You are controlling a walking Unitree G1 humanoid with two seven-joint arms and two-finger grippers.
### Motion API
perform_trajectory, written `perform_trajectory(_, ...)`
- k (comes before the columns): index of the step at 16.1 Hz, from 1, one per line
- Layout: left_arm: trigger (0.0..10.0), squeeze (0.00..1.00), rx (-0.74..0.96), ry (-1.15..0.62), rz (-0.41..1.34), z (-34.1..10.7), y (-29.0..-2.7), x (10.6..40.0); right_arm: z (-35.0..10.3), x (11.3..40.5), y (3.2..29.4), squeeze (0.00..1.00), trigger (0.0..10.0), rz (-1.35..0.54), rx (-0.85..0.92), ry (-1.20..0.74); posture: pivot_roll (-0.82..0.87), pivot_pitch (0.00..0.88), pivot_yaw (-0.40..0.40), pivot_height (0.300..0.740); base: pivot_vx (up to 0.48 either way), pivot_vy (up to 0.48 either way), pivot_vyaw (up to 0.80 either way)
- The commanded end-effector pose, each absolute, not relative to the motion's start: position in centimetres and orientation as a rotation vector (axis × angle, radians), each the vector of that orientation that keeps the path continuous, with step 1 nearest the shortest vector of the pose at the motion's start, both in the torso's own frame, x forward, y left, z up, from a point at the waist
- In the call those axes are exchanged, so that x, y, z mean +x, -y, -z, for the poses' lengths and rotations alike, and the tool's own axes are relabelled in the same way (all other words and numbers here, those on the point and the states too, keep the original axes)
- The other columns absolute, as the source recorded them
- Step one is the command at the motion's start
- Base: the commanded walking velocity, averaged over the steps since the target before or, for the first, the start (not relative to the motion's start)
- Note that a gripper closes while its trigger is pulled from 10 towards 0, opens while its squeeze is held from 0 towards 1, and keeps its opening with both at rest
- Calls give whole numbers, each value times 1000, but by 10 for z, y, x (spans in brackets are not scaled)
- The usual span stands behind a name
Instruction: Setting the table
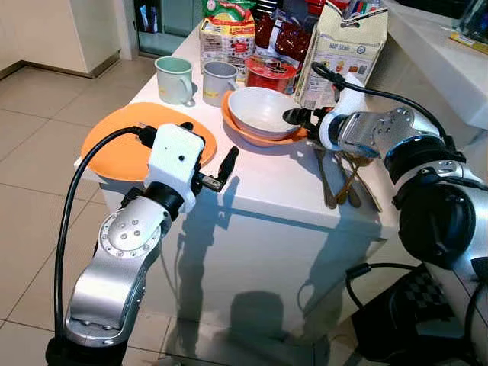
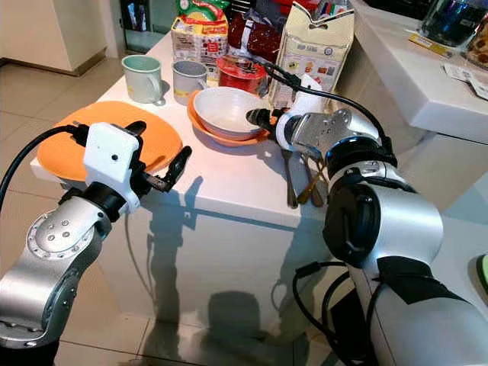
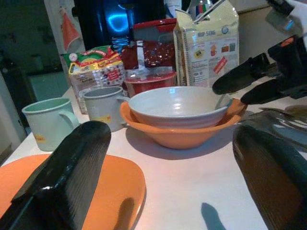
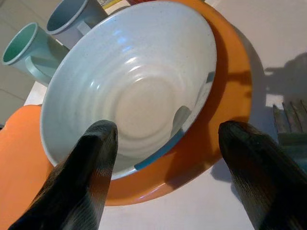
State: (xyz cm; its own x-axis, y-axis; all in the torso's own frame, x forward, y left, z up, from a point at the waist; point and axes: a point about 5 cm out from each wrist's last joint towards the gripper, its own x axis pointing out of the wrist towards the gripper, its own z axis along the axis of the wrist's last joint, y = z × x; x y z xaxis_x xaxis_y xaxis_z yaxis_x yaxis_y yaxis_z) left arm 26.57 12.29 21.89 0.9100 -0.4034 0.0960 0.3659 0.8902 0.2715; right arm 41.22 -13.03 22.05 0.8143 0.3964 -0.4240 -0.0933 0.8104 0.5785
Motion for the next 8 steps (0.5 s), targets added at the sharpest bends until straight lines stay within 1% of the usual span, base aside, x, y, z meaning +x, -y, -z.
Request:
perform_trajectory(1,10000,0,249,154,444,-220,-117,262,-208,408,128,0,8627,-283,574,-618,98,0,-149,740,0,0,0)
perform_trajectory(2,10000,0,250,149,465,-219,-114,260,-207,408,128,0,4157,-285,568,-624,99,0,-149,740,0,0,0)
perform_trajectory(3,10000,0,253,144,478,-218,-113,259,-204,407,128,0,0,-287,558,-637,99,0,-149,740,0,0,0)
perform_trajectory(8,10000,0,256,136,492,-217,-112,259,-198,405,130,0,0,-287,564,-661,98,0,-145,740,0,0,0)
